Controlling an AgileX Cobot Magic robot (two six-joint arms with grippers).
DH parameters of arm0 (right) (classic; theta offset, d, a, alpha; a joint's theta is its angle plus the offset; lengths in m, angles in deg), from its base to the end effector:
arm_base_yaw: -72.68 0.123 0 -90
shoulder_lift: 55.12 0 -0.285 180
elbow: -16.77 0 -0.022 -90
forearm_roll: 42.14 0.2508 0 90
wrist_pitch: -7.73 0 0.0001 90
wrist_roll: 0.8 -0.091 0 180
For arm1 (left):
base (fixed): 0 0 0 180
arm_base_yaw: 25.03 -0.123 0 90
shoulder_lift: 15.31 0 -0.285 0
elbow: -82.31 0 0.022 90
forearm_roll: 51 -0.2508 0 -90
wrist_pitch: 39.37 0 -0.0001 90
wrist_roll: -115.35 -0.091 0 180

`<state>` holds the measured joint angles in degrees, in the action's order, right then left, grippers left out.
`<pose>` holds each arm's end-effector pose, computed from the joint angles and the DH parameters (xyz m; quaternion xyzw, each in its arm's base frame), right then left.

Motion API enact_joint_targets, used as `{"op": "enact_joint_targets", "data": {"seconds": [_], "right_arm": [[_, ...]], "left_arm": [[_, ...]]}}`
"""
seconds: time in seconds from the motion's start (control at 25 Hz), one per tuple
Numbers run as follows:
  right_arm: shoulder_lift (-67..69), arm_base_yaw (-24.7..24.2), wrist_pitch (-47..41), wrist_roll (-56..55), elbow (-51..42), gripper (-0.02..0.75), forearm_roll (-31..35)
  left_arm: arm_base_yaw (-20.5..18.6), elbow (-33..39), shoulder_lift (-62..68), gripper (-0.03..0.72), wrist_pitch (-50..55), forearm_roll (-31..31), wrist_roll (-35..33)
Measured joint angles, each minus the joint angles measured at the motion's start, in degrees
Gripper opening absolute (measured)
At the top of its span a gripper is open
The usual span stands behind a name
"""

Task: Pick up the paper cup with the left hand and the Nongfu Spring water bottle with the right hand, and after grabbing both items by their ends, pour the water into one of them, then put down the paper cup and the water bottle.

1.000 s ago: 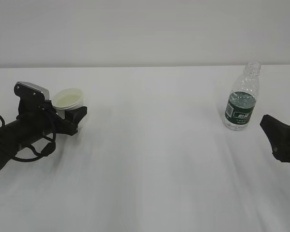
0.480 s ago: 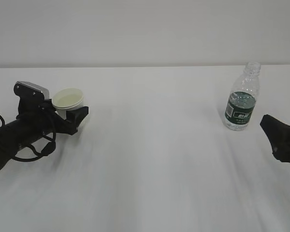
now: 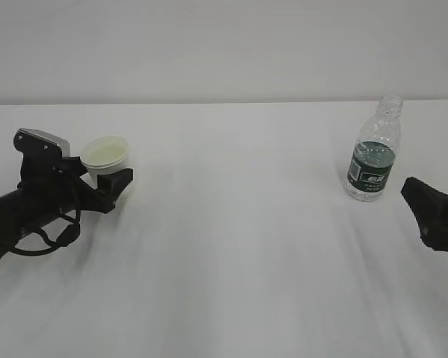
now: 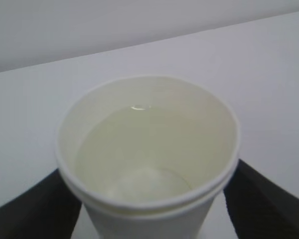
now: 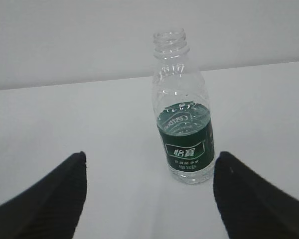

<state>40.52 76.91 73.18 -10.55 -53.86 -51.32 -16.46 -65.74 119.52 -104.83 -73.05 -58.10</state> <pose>0.1957 0.0277 0.1508 -0.0349 0.7707 0.1120 0.6263 0.3543 -0.0848 0.0667 0.1851 0.7560 -0.1653 0.6057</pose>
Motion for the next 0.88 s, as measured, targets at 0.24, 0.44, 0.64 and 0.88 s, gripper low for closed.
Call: {"op": "enact_joint_targets", "data": {"seconds": [0.24,0.44,0.64,0.88], "right_arm": [[0.0,0.0,0.0,0.0,0.0,0.593,-0.8],[-0.6,0.0,0.0,-1.0,0.0,0.593,-2.4],[-5.1,0.0,-0.4,-1.2,0.0,0.593,-2.6],[-13.6,0.0,-7.3,-1.4,-0.1,0.592,-2.7]], "left_arm": [[0.0,3.0,-2.0,0.646,0.0,1.4,0.0],[0.0,5.3,-4.1,0.641,0.0,1.8,0.0],[0.0,8.5,-6.8,0.631,-0.1,2.5,0.0],[0.0,12.0,-11.4,0.618,-0.1,3.4,0.0]]}}
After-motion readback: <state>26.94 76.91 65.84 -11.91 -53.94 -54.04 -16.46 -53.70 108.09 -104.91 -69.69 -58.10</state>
